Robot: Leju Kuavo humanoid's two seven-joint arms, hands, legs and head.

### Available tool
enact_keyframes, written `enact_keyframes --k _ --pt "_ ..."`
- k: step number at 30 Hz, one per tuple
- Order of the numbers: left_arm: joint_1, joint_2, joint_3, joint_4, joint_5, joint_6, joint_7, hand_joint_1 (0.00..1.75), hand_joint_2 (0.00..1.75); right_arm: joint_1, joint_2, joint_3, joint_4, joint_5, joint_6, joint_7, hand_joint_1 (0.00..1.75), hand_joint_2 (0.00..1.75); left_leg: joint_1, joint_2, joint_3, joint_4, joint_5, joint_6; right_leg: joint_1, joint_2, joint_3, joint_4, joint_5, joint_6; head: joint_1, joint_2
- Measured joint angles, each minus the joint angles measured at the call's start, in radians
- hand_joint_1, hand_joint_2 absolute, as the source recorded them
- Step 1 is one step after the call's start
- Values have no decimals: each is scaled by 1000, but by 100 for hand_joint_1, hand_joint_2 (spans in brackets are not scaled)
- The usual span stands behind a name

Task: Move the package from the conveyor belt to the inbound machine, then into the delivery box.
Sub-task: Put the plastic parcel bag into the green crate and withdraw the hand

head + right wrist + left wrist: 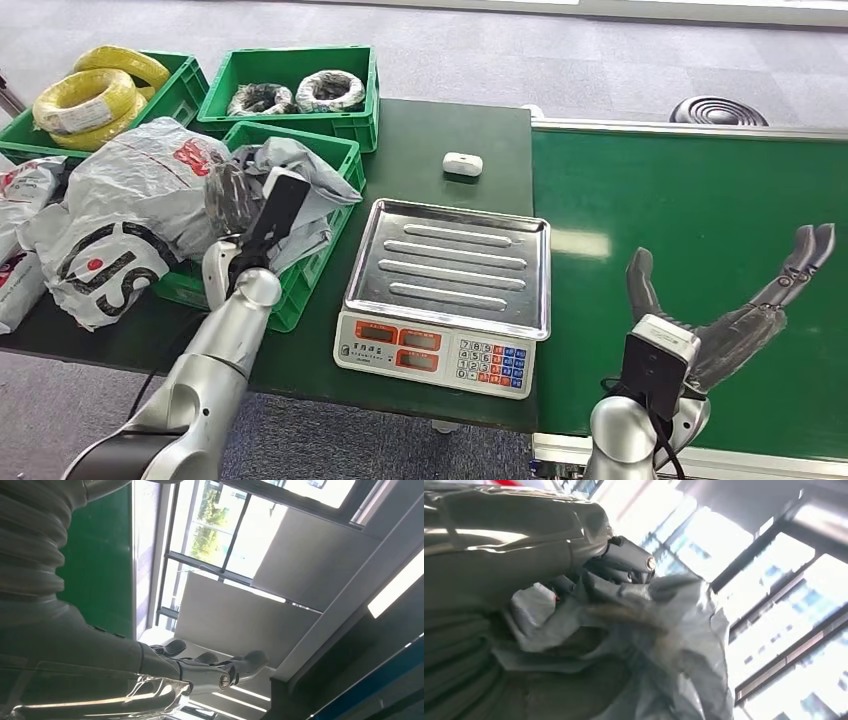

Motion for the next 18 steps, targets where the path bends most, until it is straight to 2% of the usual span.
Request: enact_keyframes --k 4,9,13,18 --pt "23 -34 -2 78 26 -12 -24 0 175 -2 0 6 13 1 0 -2 0 175 0 0 0 0 0 0 0 0 0 0 0 0 0 0" --pt "32 -52 -2 121 38 -25 -31 0 175 -3 0 6 24 1 0 -3 0 175 0 -1 0 0 0 0 0 0 0 0 0 0 0 0" --pt "50 -69 -3 136 84 -42 -56 0 0 -2 0 7 33 3 0 -2 0 175 0 0 0 0 0 0 0 0 1 0 0 0 0 0" --pt "76 -78 -7 123 157 -57 -91 0 0 -5 0 16 55 3 0 -6 0 175 0 0 0 0 0 0 0 0 1 0 0 0 0 0"
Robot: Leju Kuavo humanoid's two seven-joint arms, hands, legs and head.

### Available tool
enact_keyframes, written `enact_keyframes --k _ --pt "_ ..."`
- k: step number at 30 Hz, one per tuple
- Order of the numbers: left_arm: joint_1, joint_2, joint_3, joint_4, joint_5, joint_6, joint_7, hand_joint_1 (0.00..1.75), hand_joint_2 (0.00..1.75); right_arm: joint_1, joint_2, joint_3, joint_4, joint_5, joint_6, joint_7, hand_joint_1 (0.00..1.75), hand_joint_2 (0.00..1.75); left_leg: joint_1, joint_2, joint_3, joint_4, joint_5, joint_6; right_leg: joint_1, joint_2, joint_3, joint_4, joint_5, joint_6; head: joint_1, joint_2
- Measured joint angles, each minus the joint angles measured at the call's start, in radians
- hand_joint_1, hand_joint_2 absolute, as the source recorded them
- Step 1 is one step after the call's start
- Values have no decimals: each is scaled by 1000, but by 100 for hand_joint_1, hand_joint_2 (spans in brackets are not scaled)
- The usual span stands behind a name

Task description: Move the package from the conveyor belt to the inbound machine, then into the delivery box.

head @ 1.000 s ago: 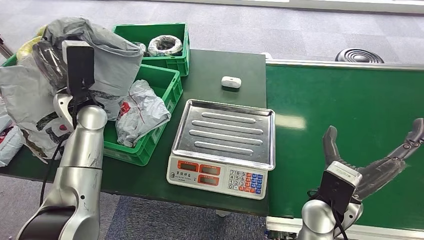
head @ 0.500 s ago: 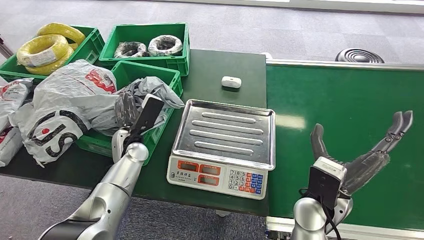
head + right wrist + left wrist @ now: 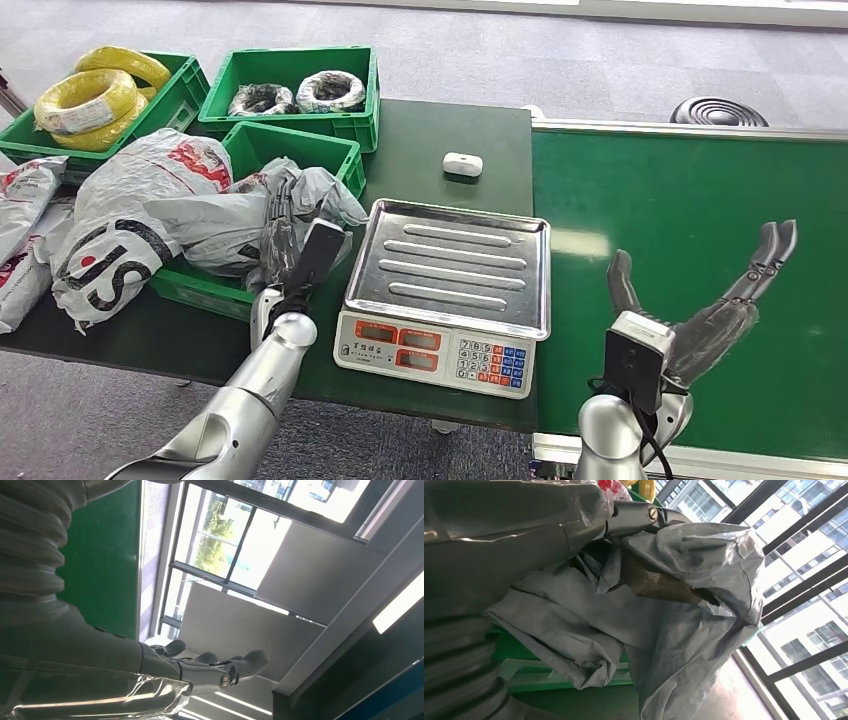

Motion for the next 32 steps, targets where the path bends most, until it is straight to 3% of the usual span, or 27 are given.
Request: enact_keyframes --k 4,8,14,20,26,32 --pt "29 0 -11 -55 67 -22 -20 0 0 -8 0 5 20 1 0 -1 0 175 0 0 0 0 0 0 0 0 0 0 0 0 0 0" --pt "94 0 -48 -200 183 -57 -62 0 0 -12 0 5 33 3 0 -7 0 175 0 0 0 0 0 0 0 0 0 0 0 0 0 0" --pt "262 17 -160 -658 444 -124 -110 0 0 -4 -1 13 35 -88 0 -59 0 175 0 0 -1 0 -1 0 0 0 -1 0 -1 0 0 0" --pt "415 63 -250 -1046 600 -162 -152 0 0 21 -30 99 3 -219 0 -37 0 175 0 2 -1 0 -2 -1 0 1 -2 0 -1 0 0 0" --pt "471 86 -282 -1206 652 -185 -154 0 0 29 -51 149 -17 -286 12 -34 0 175 0 2 -1 0 -2 -1 0 1 -1 0 -1 0 0 0" --pt "554 100 -288 -1383 772 -317 -154 0 0 39 -77 215 -60 -364 103 -16 0 175 0 2 -1 0 -2 -1 0 1 -2 0 -1 0 0 0"
